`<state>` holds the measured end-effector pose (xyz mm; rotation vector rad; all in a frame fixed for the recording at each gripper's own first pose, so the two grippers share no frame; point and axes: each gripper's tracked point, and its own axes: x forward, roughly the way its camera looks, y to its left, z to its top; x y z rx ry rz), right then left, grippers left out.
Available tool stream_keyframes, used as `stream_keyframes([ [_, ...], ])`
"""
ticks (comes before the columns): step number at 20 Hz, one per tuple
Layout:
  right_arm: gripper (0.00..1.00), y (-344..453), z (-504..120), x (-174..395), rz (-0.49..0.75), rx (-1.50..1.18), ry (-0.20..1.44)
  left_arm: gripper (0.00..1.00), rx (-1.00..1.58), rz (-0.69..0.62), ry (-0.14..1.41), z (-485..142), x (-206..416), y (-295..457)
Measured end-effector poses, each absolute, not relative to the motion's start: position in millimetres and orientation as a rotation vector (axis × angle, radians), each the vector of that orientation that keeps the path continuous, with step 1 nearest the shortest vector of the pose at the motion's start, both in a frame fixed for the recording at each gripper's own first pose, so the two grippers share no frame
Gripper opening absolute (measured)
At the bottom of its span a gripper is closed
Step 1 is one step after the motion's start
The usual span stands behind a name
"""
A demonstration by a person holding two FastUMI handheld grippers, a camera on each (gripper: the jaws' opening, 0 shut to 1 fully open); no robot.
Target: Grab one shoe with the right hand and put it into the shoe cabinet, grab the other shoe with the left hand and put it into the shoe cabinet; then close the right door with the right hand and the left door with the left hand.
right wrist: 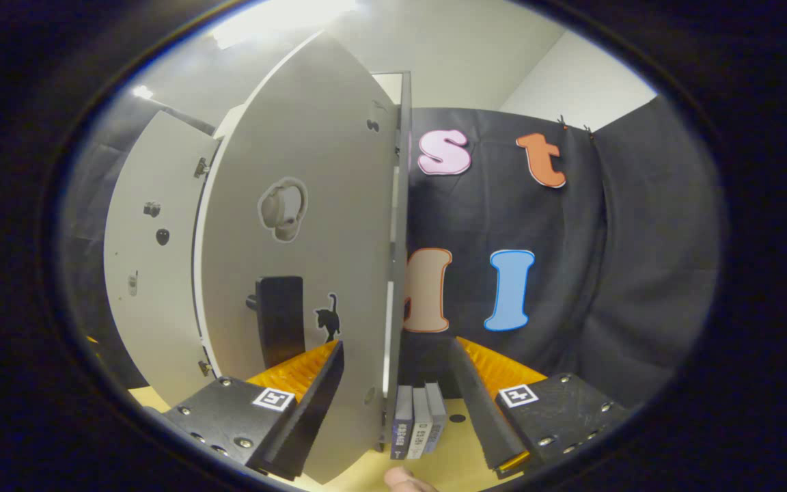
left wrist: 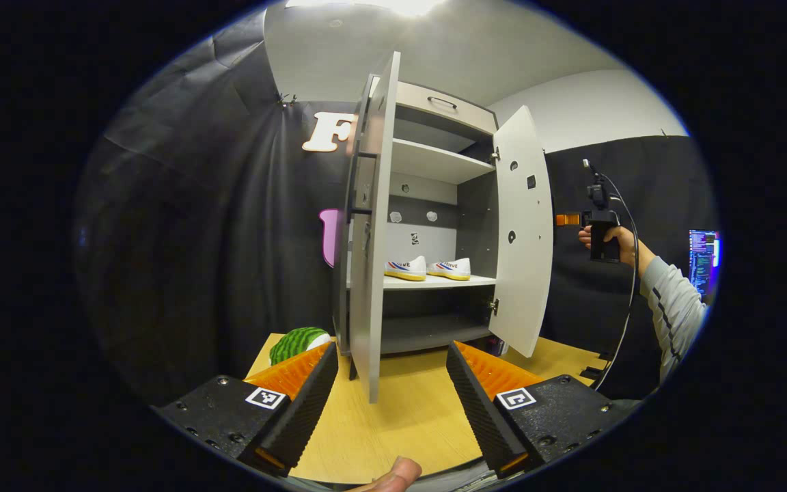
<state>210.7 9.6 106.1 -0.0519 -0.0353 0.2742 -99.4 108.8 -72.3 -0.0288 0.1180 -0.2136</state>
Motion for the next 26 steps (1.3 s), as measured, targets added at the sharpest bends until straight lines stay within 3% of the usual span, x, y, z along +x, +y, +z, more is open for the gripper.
stream_keyframes([
  [3, 0.91, 60, 98, 210, 0.316, -0.051, -0.020, 0.96, -0.014, -0.167, 0.128, -67, -83, 126],
  [6, 0.95, 112, 92, 200, 0.367, -0.009, -0.020, 0.96, -0.022, -0.138, 0.149, -62, -68, 145],
  [11, 0.95, 145, 91, 163, 0.431, 0.054, -0.054, 0.96, -0.020, -0.051, 0.144, -43, -32, 200],
  [15, 0.98, 134, 86, 141, 0.442, 0.068, -0.056, 0.96, -0.024, -0.002, 0.146, -37, -7, 236],
  [20, 0.94, 101, 67, 125, 0.417, 0.005, -0.059, 0.94, -0.044, 0.042, 0.147, -28, 22, 272],
  [26, 0.94, 87, 44, 105, 0.407, 0.038, -0.028, 0.93, -0.004, 0.076, 0.095, 19, 68, 265],
])
